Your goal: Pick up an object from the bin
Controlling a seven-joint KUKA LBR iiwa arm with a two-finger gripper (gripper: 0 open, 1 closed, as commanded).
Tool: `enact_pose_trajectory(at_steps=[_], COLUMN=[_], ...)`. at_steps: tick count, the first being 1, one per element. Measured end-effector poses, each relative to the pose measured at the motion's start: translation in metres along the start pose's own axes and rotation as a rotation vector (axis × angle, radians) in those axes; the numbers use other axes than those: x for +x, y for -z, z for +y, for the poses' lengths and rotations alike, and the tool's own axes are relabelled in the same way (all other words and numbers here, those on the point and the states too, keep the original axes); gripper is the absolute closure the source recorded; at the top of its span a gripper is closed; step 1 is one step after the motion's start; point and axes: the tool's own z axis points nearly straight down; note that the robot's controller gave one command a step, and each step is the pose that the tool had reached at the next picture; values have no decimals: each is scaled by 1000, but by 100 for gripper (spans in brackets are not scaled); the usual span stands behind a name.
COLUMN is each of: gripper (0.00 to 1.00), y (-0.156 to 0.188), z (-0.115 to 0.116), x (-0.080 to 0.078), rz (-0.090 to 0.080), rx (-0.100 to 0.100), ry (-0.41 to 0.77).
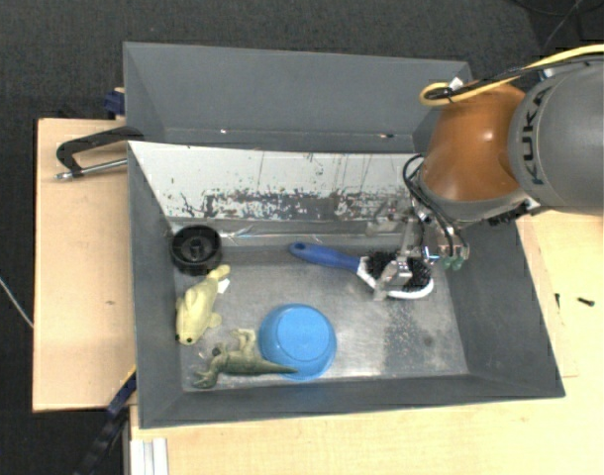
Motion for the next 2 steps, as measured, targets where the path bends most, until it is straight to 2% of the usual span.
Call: enact_pose_trajectory(at_steps=[1,2], gripper=[0,0], y=[-28,-26], z=[6,6], x=[-4,-5], rz=[4,1], rx=[-1,0], ry=[3,3])
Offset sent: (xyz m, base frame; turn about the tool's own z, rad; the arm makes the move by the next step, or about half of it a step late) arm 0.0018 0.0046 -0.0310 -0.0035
